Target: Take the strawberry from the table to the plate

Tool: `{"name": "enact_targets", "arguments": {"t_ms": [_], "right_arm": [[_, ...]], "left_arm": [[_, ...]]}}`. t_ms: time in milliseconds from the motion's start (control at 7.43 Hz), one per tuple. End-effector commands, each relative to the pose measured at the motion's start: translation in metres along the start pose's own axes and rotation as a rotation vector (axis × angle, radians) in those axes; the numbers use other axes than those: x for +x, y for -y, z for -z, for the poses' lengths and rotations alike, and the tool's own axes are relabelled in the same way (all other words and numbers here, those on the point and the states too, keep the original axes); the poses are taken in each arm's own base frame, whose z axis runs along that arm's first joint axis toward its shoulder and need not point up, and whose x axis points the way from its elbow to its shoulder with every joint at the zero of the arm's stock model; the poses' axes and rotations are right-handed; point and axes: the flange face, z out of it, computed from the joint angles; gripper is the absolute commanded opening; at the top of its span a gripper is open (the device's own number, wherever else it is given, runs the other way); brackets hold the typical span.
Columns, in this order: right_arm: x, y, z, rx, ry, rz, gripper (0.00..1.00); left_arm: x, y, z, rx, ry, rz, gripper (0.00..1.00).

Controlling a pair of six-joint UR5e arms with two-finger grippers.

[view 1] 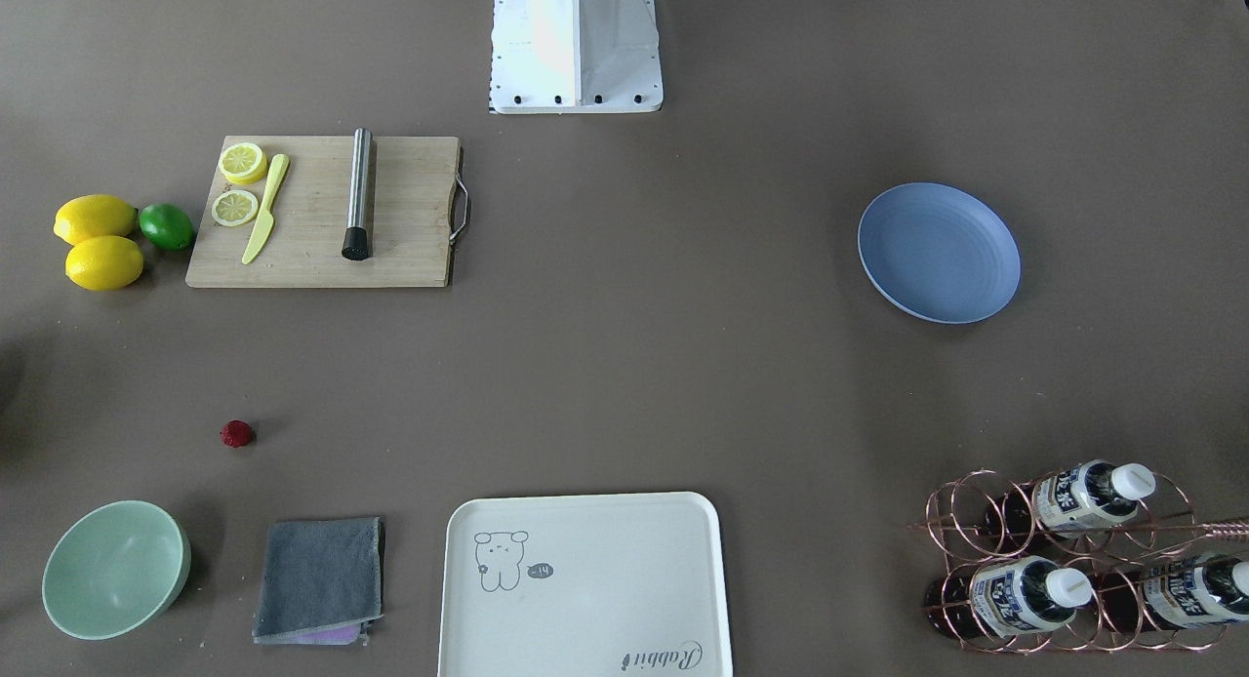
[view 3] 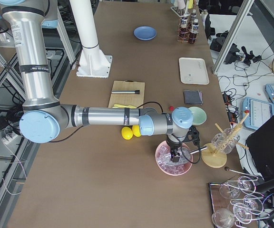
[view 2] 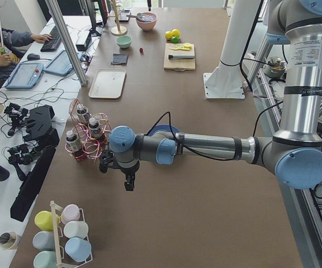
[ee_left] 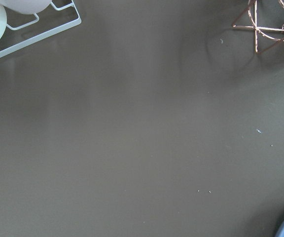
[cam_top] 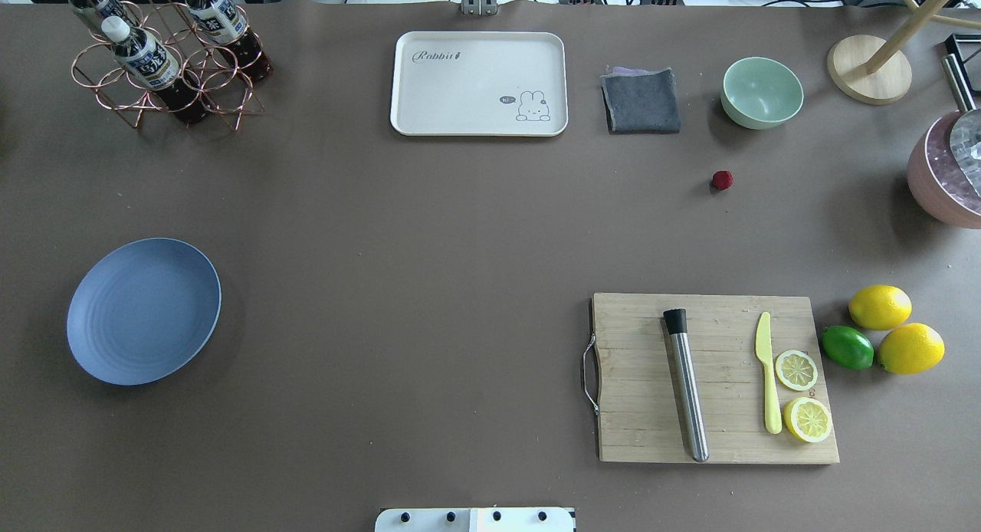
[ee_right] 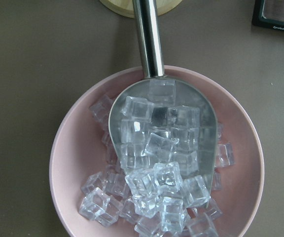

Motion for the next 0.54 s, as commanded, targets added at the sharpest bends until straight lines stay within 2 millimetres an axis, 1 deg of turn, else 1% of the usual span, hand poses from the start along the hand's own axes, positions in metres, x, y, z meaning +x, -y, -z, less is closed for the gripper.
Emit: {"name": "enact_targets", "arguments": {"t_ms": [0, 135, 269, 404], "right_arm": [[0.000, 0.001, -0.004, -0.049, 0.012, -0.002, 1.00], [0.002, -0.003, -0.008, -0.079, 0.017, -0.021, 1.00], [0.004, -0.008, 0.000, -0.085, 0.024, -0.044, 1.00], [0.011, -0.013, 0.015, -0.060, 0.021, -0.061, 1.00]], "left_arm": [[0.007, 0.012, 0.011, -0.040, 0.003, -0.012, 0.97], [0.004, 0.012, 0.010, -0.042, -0.001, -0.048, 0.97], [0.006, 0.013, 0.012, -0.037, 0.015, -0.046, 0.98], [0.005, 0.004, 0.016, -0.028, 0.040, -0.051, 0.98]]}}
